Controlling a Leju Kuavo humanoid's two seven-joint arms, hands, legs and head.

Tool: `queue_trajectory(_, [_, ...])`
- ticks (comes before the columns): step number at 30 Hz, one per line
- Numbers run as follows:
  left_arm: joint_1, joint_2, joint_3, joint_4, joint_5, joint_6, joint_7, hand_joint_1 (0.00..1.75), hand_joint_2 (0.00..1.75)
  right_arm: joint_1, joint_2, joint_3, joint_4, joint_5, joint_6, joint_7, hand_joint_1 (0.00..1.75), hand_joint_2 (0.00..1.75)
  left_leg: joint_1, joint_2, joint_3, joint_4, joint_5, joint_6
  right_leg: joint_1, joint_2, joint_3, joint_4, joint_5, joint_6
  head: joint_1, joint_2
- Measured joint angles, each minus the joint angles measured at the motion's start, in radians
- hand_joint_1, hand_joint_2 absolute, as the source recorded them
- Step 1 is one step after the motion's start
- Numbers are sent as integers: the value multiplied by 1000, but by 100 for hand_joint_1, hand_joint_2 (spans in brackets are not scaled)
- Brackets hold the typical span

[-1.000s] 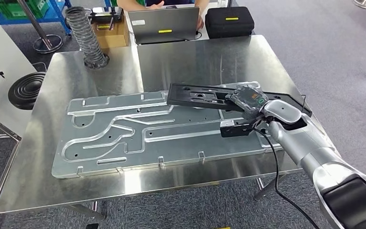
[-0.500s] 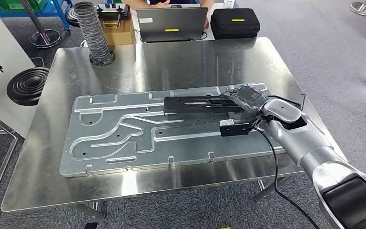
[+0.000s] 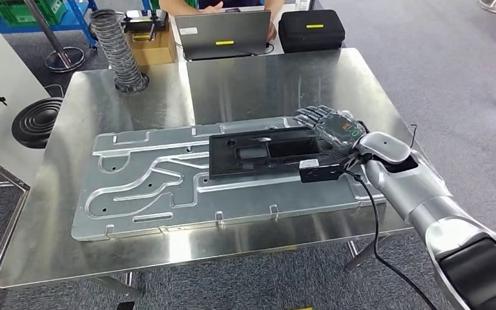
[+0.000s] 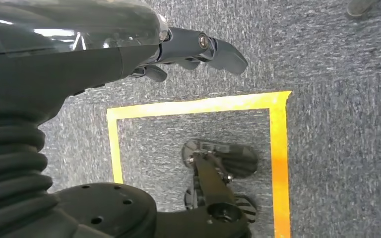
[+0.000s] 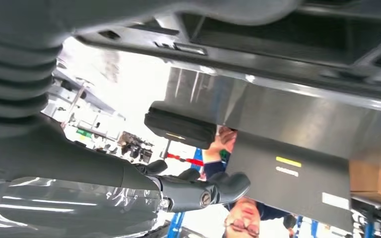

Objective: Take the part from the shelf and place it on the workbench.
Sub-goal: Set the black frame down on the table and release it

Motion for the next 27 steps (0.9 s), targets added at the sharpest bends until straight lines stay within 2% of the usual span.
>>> queue_trajectory(1, [1,0,0,0,0,0,0,0,0,1,0,0,0,0,0,0,0,0,1,0,-27,60,-24,-2,1,0,-1,1,0,-1,0,0])
queue_trajectory(2, [2,0,0,0,0,1,0,0,0,2,0,0,0,0,0,0,0,0,1,0,-44,97,-32,-4,1,0,-1,2,-1,-1,0,0])
queue_trajectory(3, [2,0,0,0,0,2,0,0,0,3,0,0,0,0,0,0,0,0,2,0,-45,100,-22,-6,1,0,-2,4,-2,-1,0,0])
queue_trajectory(4, [2,1,0,0,0,2,0,0,0,4,0,0,0,0,0,0,0,0,3,0,-28,66,4,-7,0,0,-2,7,-3,0,0,0])
queue_trajectory(6, [0,2,0,0,0,2,0,0,0,4,1,0,0,0,0,0,0,0,4,0,35,-61,66,-6,2,2,-4,16,-8,7,0,0])
queue_trajectory(7, [-1,2,0,0,0,2,0,0,0,3,2,0,0,0,0,0,0,0,4,0,61,-115,83,-1,4,3,-7,23,-11,12,0,0])
queue_trajectory(9, [-2,3,0,0,0,2,0,0,0,1,2,0,0,0,0,0,0,0,1,-1,79,-158,85,12,6,4,-14,30,-13,23,0,0])
queue_trajectory(12, [-1,2,1,0,0,2,0,0,0,0,3,0,0,0,0,0,0,0,1,-1,78,-165,91,31,2,3,-21,41,-20,37,0,0])
queue_trajectory(14, [-3,2,1,0,0,2,0,0,0,-1,2,0,0,0,0,0,0,0,4,-1,78,-168,95,40,-1,3,-53,115,-66,46,0,0])
queue_trajectory(16, [-1,2,1,0,0,2,-1,0,0,0,1,0,0,0,0,1,0,0,3,-1,76,-167,96,44,-2,3,-115,247,-125,52,0,0])
queue_trajectory(17, [-1,2,1,0,0,2,0,0,0,2,1,0,0,0,0,1,0,0,1,-1,76,-167,96,44,-3,3,-138,294,-139,53,0,0])
queue_trajectory(18, [0,2,1,0,0,2,0,0,0,4,1,0,1,0,0,1,0,0,0,-1,76,-167,96,44,-3,3,-145,307,-133,52,0,0])
queue_trajectory(19, [0,2,1,0,0,3,0,0,0,5,1,0,1,0,0,1,0,0,-1,-1,76,-167,96,44,-3,3,-132,279,-109,48,0,0])
queue_trajectory(21, [-1,2,1,0,0,3,0,0,0,1,1,0,1,0,0,1,0,0,-3,-1,77,-167,95,43,1,3,-67,145,-45,35,0,0])
queue_trajectory(22, [-2,1,1,0,0,3,-1,0,0,-2,1,0,1,0,0,1,0,0,-5,-1,77,-167,95,41,5,2,-39,85,-24,28,0,0])
queue_trajectory(23, [-2,1,1,0,0,3,-1,0,0,-5,1,0,1,0,0,1,0,0,-5,-1,76,-167,96,38,10,1,-21,46,-14,23,0,0])
queue_trajectory(25, [-2,0,1,0,0,3,0,0,0,-7,0,0,1,0,0,1,0,0,-6,-1,75,-169,96,28,14,1,-15,28,-13,17,0,0])
queue_trajectory(27, [-1,0,1,0,0,3,0,0,0,-7,0,0,0,0,0,1,0,0,-7,0,74,-162,87,18,7,0,-9,16,-7,9,0,0])
